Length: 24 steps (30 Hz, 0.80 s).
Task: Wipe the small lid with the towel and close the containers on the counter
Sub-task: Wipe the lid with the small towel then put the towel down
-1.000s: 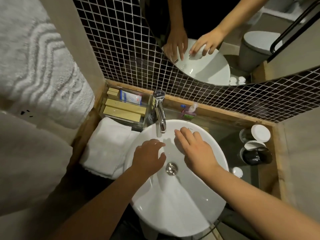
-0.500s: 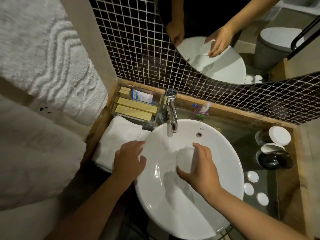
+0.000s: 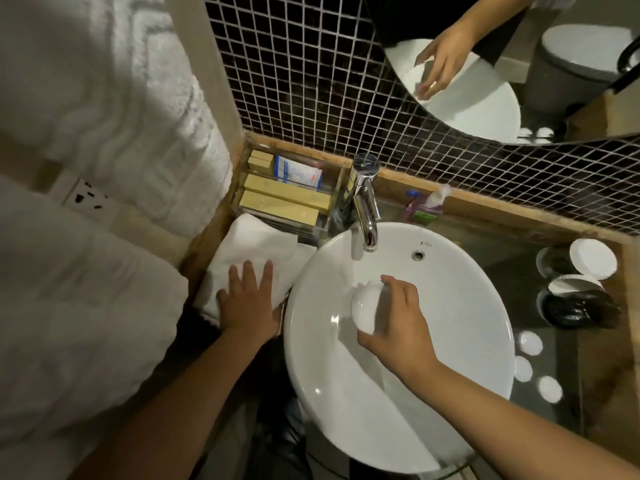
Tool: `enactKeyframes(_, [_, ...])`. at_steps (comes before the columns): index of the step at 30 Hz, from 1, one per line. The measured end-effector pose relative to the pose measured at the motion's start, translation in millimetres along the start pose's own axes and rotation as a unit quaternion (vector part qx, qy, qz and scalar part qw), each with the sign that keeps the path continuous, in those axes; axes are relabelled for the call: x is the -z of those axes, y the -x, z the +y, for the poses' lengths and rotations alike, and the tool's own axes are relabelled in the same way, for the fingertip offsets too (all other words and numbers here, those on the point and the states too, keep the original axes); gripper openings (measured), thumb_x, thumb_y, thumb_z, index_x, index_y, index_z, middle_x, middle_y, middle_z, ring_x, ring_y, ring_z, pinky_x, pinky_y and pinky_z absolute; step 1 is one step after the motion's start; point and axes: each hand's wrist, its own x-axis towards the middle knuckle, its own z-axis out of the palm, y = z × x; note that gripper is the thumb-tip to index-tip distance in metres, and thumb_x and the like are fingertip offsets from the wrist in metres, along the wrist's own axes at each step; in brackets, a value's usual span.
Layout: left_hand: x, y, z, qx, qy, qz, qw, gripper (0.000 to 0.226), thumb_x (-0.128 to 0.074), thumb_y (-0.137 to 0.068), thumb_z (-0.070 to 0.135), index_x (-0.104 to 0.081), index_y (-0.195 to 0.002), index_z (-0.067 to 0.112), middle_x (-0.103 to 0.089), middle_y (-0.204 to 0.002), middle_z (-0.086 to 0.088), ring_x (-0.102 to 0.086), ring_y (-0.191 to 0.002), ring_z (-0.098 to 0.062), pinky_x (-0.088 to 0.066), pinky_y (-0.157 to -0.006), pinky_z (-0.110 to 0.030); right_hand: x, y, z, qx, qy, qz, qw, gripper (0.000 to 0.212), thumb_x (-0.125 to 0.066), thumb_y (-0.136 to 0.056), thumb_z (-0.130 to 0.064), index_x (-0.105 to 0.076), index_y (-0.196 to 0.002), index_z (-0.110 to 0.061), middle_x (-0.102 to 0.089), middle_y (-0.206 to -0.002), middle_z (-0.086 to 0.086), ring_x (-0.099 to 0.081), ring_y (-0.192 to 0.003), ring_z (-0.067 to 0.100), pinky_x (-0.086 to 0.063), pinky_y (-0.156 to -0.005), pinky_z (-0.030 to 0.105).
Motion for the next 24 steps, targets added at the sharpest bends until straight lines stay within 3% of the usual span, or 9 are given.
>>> enactKeyframes(4, [14, -9, -5, -0.023, -0.024, -0.028, 0.999, 0.107, -0.073, -0.082, 0.043, 0.006, -0.153, 0.025, -0.02, -0.155, -0.016, -0.028, -0.139, -0.041, -0.051, -0.098, -0.05, -4, -3, -5, 0.001, -0.013, -0.021, 1.0, 0.109, -0.091, -0.063, -0.042, -0.032, -0.151, -0.017, -0.038, -0.148, 0.003, -0.047, -0.127, 0.02, -0.038, -0.096, 0.022])
enactKeyframes(8, [70, -7, -10, -0.011, 0.102, -0.015, 0.995, 0.073, -0.063, -0.092, 0.031, -0.021, -0.151, 0.026, -0.042, -0.142, -0.011, -0.054, -0.116, -0.029, -0.053, -0.091, -0.042, 2, -3, -20, 0.0, -0.06, -0.039, 0.997, 0.117, -0.094, -0.058, -0.045, -0.029, -0.153, -0.025, -0.042, -0.145, -0.005, -0.044, -0.123, 0.007, -0.034, -0.097, 0.021])
enactKeyframes(11, [123, 12, -6, -0.03, 0.219, 0.093, 0.971, 0.06, -0.065, -0.091, 0.018, -0.041, -0.146, 0.02, -0.057, -0.135, -0.012, -0.063, -0.109, -0.03, -0.055, -0.09, -0.043, 18, -7, -36, 0.03, -0.115, -0.04, 0.992, 0.117, -0.09, -0.05, -0.061, -0.03, -0.148, -0.039, -0.044, -0.129, -0.02, -0.035, -0.109, -0.008, -0.031, -0.097, 0.017])
enactKeyframes(14, [176, 41, 11, -0.12, 0.257, 0.262, 0.922, 0.055, -0.065, -0.084, 0.009, -0.055, -0.137, 0.012, -0.065, -0.125, -0.014, -0.068, -0.097, -0.032, -0.06, -0.08, -0.044, 39, -11, -48, 0.054, -0.095, -0.022, 0.994, 0.111, -0.095, -0.05, -0.054, -0.036, -0.143, -0.037, -0.052, -0.133, -0.014, -0.042, -0.109, 0.0, -0.038, -0.097, 0.024])
enactKeyframes(16, [205, 61, 33, -0.145, 0.236, 0.299, 0.913, 0.055, -0.06, -0.085, 0.019, -0.053, -0.14, 0.018, -0.061, -0.134, -0.007, -0.068, -0.101, -0.025, -0.06, -0.077, -0.038, 53, -10, -57, 0.091, -0.107, -0.002, 0.99, 0.103, -0.096, -0.053, -0.048, -0.042, -0.139, -0.034, -0.053, -0.125, -0.019, -0.045, -0.104, -0.004, -0.04, -0.095, 0.016])
enactKeyframes(18, [219, 79, 63, -0.179, 0.221, 0.243, 0.928, 0.061, -0.059, -0.089, 0.033, -0.04, -0.147, 0.029, -0.049, -0.148, 0.002, -0.06, -0.118, -0.018, -0.058, -0.087, -0.036, 68, -7, -65, 0.128, -0.144, 0.006, 0.981, 0.078, -0.095, -0.059, -0.041, -0.056, -0.127, -0.037, -0.058, -0.112, -0.028, -0.054, -0.097, -0.011, -0.041, -0.086, 0.006])
enactKeyframes(20, [219, 93, 88, -0.23, 0.267, 0.15, 0.924, 0.065, -0.062, -0.09, 0.037, -0.034, -0.148, 0.033, -0.044, -0.151, 0.005, -0.049, -0.13, -0.016, -0.051, -0.101, -0.045, 76, -3, -63, 0.114, -0.208, -0.003, 0.971, 0.048, -0.09, -0.065, -0.014, -0.069, -0.1, -0.041, -0.069, -0.09, -0.023, -0.064, -0.086, -0.008, -0.05, -0.075, 0.014])
enactKeyframes(22, [218, 102, 102, -0.246, 0.304, 0.105, 0.914, 0.065, -0.065, -0.091, 0.036, -0.036, -0.149, 0.032, -0.046, -0.151, 0.007, -0.045, -0.135, -0.015, -0.043, -0.109, -0.048, 83, 3, -55, 0.078, -0.261, -0.017, 0.962, 0.045, -0.081, -0.065, 0.01, -0.07, -0.086, -0.028, -0.071, -0.077, -0.01, -0.068, -0.076, 0.003, -0.053, -0.066, 0.023])
enactKeyframes(24, [218, 106, 109, -0.226, 0.345, 0.079, 0.908, 0.065, -0.064, -0.091, 0.035, -0.035, -0.149, 0.035, -0.046, -0.15, 0.009, -0.044, -0.135, -0.012, -0.038, -0.114, -0.045, 89, 15, -45, 0.062, -0.271, -0.029, 0.96, 0.044, -0.084, -0.064, 0.01, -0.068, -0.085, -0.026, -0.07, -0.074, -0.007, -0.068, -0.075, 0.001, -0.053, -0.061, 0.017])
